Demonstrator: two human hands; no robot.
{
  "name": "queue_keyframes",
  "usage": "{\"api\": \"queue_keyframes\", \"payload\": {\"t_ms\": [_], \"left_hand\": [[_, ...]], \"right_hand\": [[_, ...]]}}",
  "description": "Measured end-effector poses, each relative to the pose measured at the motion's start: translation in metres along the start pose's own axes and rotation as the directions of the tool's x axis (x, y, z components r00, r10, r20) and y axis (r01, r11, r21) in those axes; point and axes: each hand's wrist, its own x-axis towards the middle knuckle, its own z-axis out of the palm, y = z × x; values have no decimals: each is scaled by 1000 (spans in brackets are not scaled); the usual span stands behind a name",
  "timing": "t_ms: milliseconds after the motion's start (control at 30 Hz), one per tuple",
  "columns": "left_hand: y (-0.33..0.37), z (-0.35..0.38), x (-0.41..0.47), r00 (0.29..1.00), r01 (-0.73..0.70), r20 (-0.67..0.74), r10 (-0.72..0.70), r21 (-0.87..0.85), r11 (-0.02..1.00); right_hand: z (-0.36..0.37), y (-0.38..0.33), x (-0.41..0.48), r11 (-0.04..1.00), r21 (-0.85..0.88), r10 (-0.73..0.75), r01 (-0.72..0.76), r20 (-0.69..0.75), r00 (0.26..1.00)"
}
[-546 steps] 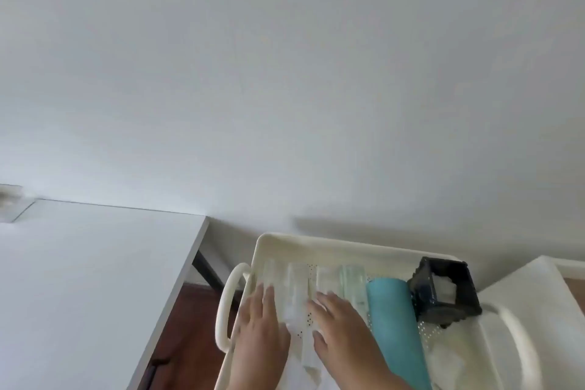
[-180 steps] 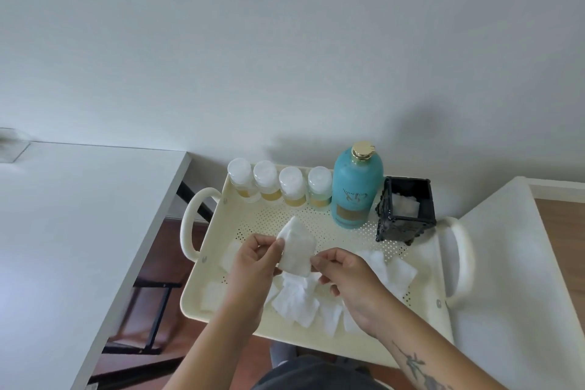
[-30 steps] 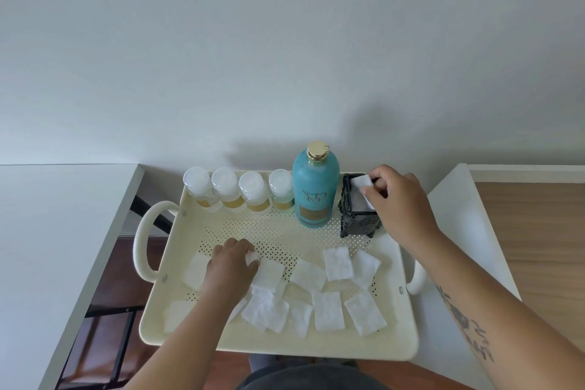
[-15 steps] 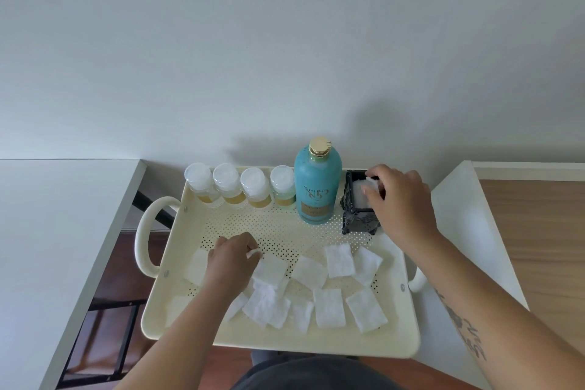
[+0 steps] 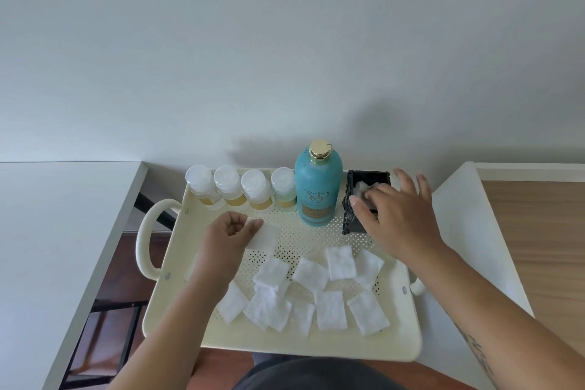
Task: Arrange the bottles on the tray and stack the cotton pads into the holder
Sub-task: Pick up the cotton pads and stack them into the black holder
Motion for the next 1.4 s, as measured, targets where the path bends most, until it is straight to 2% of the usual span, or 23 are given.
{"api": "queue_keyframes", "payload": {"t_ms": [67,133,233,300,333,433,500,567,700,800,933,1067,1233,1333,1400], "left_hand": [[5,3,-5,998,48,51,-41,-144,988],[10,7,-10,995,73,89,-53,-241,968],[19,14,-16,988,85,152,-37,-320,944],[26,18,-19,983,51,182,5,-302,952],[29,21,-21,979,27,200,30,-277,960],[37,28,-25,957,-44,271,101,-211,977],[42,33,-26,939,-71,318,131,-195,978],[46,36,-27,924,-93,351,153,-183,979],[47,39,-27,922,-93,355,154,-184,978],[38,34,-23,951,-85,293,100,-65,994],[14,26,-15,978,-73,209,29,205,976],[-15,23,-12,987,-70,160,1,425,902],[-37,22,-13,991,-60,131,-36,657,751],[-43,24,-14,991,-35,113,-70,732,681],[-46,25,-15,990,-20,109,-88,732,681]], "right_hand": [[1,-1,1,1000,2,18,-18,62,998],[-2,-2,0,999,22,23,-24,33,999],[-10,-7,-7,995,95,-9,31,-225,974],[-19,-17,-13,966,249,24,66,-341,940],[-23,-24,-16,926,366,34,89,-316,948],[-24,-45,-26,731,679,-44,66,-49,998],[-20,-52,-30,664,748,-75,-9,78,994],[-17,-53,-31,633,773,-72,-48,120,990],[-17,-47,-31,614,787,-53,-63,122,991],[-22,-37,-28,577,813,20,-69,71,997],[-28,-19,-16,582,800,278,-143,-30,960],[-17,-6,-7,554,752,492,-356,49,869],[-9,-8,1,645,610,576,-461,8,817],[-6,-10,1,749,498,537,-438,-67,841],[-5,-11,-3,811,439,500,-387,-176,848]]}}
